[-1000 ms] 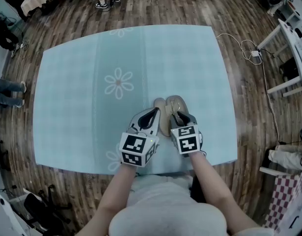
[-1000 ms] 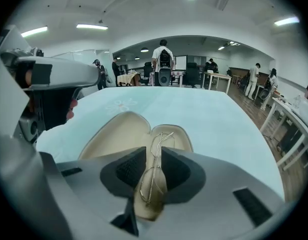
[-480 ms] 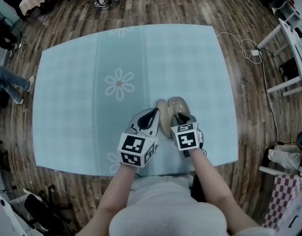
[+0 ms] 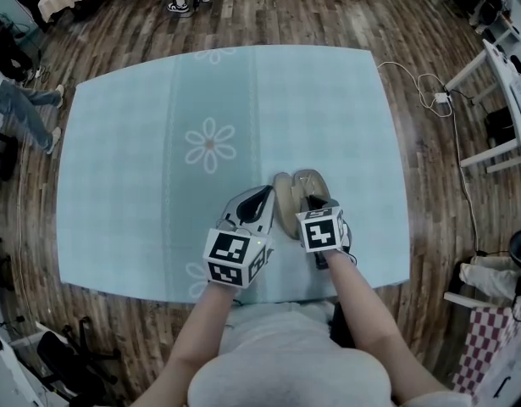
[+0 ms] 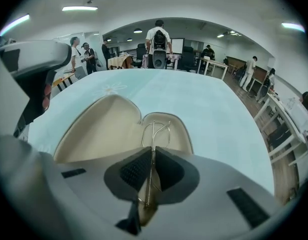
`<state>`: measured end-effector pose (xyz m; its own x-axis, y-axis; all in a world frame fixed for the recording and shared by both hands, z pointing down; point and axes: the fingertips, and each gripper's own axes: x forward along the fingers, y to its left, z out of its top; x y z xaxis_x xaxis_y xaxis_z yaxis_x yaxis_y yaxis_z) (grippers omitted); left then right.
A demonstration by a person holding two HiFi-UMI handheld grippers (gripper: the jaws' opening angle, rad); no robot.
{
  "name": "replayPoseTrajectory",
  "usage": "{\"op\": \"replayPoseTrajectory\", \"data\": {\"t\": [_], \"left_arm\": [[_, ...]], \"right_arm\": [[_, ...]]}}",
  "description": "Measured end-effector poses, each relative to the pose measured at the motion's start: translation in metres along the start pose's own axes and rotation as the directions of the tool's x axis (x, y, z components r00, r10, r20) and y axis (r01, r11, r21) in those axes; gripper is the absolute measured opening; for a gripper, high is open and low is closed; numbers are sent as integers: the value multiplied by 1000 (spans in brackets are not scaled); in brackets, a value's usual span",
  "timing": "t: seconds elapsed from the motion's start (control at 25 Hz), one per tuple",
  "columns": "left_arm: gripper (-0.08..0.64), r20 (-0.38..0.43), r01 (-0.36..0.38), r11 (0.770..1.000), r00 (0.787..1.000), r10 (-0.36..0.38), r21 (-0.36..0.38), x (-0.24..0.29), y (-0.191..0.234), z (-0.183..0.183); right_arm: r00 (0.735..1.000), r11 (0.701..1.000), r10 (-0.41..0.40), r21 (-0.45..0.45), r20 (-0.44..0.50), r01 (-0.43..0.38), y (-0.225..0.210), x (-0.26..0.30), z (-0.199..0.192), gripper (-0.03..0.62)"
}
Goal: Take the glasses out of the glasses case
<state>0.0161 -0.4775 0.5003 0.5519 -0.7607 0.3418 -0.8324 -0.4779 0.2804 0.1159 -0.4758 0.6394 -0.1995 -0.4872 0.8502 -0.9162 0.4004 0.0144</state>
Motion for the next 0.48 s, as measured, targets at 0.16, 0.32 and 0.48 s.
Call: {"op": "replayPoseTrajectory", "data": {"t": [0.16,0.32,0.48], "left_arm": [[8,14,-7,1000,1000,6,3,-4,-1,2],[8,24,-11,1000,1000,11,10,-10,-4,1],[8,28,-14,1000,1000,13,15,-17,-5,3]], "right_arm": [[1000,1000,-9,-3,21,9,-2,-2,0,26],[998,1000,-2,31,58,0,-3,-5,0,25],[996,998,15,60,86,-20,-3,-10,3,23]]}}
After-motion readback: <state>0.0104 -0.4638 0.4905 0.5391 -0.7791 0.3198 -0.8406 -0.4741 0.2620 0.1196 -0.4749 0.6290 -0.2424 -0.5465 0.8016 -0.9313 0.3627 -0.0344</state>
